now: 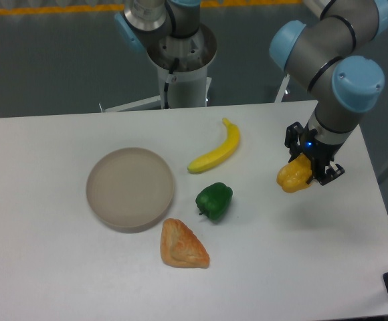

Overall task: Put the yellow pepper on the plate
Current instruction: 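Hold the yellow pepper in the gripper, lifted above the table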

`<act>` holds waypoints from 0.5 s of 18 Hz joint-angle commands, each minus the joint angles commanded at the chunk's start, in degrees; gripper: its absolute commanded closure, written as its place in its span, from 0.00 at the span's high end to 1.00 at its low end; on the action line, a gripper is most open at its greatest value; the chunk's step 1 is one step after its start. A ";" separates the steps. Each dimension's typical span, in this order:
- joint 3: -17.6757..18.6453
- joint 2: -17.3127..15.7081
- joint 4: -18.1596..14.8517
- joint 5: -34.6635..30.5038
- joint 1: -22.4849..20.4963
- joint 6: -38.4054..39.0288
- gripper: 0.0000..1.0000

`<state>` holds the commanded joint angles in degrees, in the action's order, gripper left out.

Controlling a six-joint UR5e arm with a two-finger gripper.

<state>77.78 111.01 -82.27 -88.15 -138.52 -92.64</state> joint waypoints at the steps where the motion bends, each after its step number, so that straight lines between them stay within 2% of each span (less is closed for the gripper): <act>1: 0.00 0.00 0.00 0.00 -0.09 0.00 0.15; 9: -0.88 0.26 -0.17 0.26 1.05 1.05 0.15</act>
<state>76.90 111.27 -82.44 -87.89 -137.46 -91.58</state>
